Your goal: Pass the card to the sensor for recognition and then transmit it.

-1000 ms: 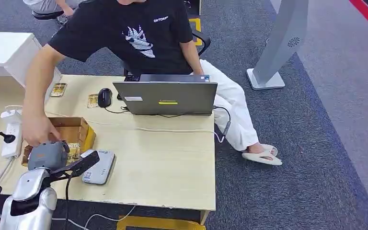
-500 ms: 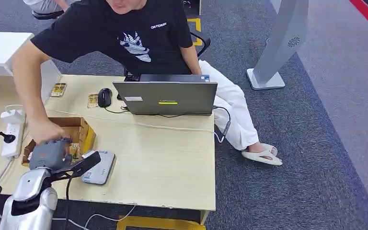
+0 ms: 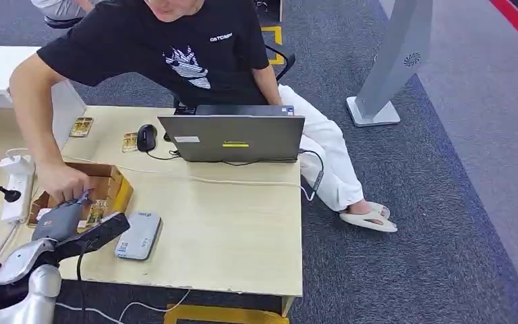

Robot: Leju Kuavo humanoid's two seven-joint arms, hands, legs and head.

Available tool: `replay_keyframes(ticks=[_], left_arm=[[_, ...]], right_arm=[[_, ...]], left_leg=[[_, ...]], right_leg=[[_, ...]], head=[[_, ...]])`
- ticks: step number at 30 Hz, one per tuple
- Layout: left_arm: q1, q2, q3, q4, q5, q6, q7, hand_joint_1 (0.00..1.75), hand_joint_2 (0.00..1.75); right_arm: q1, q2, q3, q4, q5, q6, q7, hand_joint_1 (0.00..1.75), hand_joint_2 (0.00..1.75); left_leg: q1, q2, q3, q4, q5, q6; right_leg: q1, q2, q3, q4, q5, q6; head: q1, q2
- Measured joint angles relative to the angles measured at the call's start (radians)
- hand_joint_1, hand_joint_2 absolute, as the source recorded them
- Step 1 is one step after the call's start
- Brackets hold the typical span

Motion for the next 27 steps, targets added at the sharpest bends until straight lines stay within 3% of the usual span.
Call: replay_keyframes(ticks=[4,13,16,20,24,27], left_arm=[[0.021,0.065,0.0,-0.024,0.044,-0.044,-0.001,0.0,1.75],[0.036,0.106,0.0,-0.037,0.055,-0.061,-0.001,0.0,1.75],[0.062,0.16,0.0,-0.042,0.129,-0.151,-0.001,0.0,1.75],[0.094,0.234,0.024,-0.063,0.195,-0.213,-0.022,0.0,1.75],[0.116,0.298,0.031,-0.093,0.21,-0.249,-0.022,0.0,1.75],[0.12,0.328,0.031,-0.117,0.194,-0.24,-0.002,0.0,1.75]], right_arm=[[-0.028,-0.011,-0.013,0.052,0.0,-0.014,0.0,0.0,1.75],[-0.047,-0.019,-0.018,0.093,0.0,-0.018,0.0,0.0,1.75],[-0.057,-0.024,-0.018,0.112,0.0,-0.018,-0.008,0.0,1.75],[-0.068,-0.034,-0.022,0.145,0.0,-0.022,-0.004,0.0,1.75],[-0.069,-0.043,-0.026,0.162,0.0,-0.024,0.015,0.0,1.75],[-0.068,-0.044,-0.035,0.162,0.0,-0.009,0.022,0.0,1.75]], left_leg=[[0.0,-0.002,0.0,0.0,0.001,-0.001],[0.0,-0.002,-0.001,0.0,0.001,-0.001],[0.0,0.001,-0.001,0.0,0.001,-0.001],[0.0,-0.001,-0.001,0.0,0.001,-0.001],[0.001,-0.001,-0.001,0.0,0.001,-0.001],[0.0,-0.002,-0.001,0.0,0.001,-0.001]], right_leg=[[0.0,-0.001,0.0,0.0,0.0,0.0],[0.0,-0.001,0.0,0.0,0.0,0.0],[0.0,0.001,0.0,0.001,0.0,0.0],[0.0,-0.001,-0.001,0.001,0.0,0.0],[0.0,0.0,-0.001,0.001,0.0,-0.001],[0.0,0.0,-0.001,0.001,0.0,-0.001]], head=[[0.0,0.0],[0.0,0.0],[0.0,0.0],[0.0,0.0],[0.0,0.0],[0.0,0.0]])
